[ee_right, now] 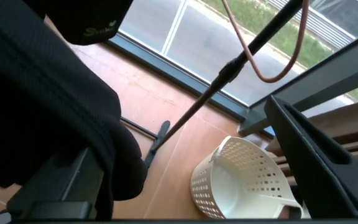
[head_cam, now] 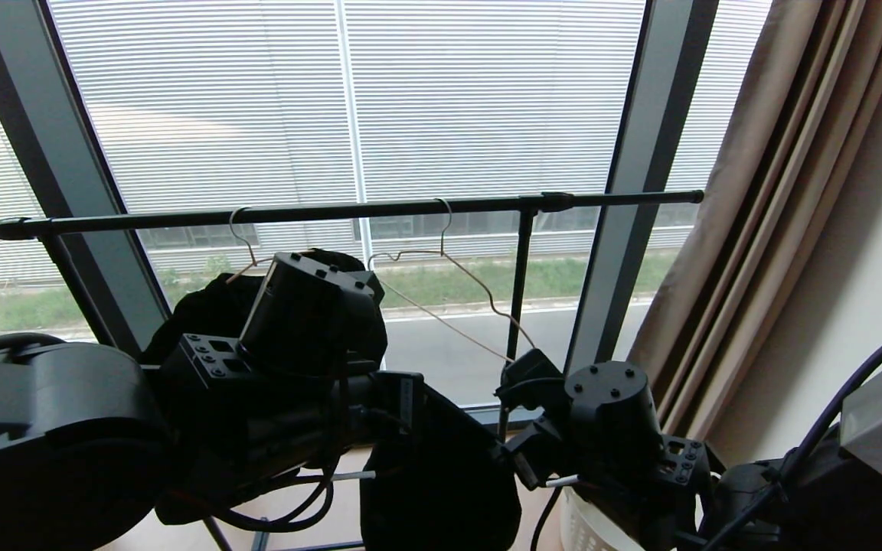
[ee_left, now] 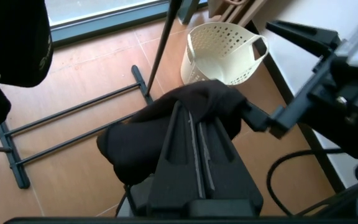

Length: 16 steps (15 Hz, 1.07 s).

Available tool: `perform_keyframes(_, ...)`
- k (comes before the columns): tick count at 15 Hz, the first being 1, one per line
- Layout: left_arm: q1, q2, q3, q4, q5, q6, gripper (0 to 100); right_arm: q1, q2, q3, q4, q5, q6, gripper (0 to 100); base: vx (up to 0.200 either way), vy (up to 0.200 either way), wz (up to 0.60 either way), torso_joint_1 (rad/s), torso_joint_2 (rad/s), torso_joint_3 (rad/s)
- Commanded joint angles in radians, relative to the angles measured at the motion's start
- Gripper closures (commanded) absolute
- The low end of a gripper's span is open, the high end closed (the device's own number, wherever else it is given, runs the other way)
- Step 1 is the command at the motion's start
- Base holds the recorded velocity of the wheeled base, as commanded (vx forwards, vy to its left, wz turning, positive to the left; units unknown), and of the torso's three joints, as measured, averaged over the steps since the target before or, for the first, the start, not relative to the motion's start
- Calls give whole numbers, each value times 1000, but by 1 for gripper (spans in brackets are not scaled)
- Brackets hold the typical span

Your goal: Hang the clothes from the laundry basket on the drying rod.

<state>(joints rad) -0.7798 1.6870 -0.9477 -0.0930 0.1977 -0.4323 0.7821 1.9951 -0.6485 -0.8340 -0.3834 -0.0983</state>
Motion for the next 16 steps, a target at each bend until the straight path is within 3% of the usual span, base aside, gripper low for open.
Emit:
perform_keyframes(1, 2, 0, 0, -1, 0, 0, 100, 0, -9, 3, 0, 0, -3, 100, 0, 0, 0, 0, 0, 0)
perform_keyframes(7, 36, 5, 32, 1, -58, 15, 100, 0, -107, -49, 64, -31, -9, 100, 0, 0, 0, 0, 0, 0)
perform_keyframes(8, 63, 5, 53, 1, -86, 67, 100, 0, -148, -89, 135, -49, -9, 100, 0, 0, 0, 0, 0, 0)
perform_keyframes(11, 86, 10, 61, 1, -147, 113, 100, 5, -174, -240, 288, -103, -9, 100, 0, 0, 0, 0, 0, 0)
perform_keyframes(16, 85, 31, 67, -5, -156, 173, 100, 31, -171, -372, 403, -146, -23, 100, 0, 0, 0, 0, 0, 0)
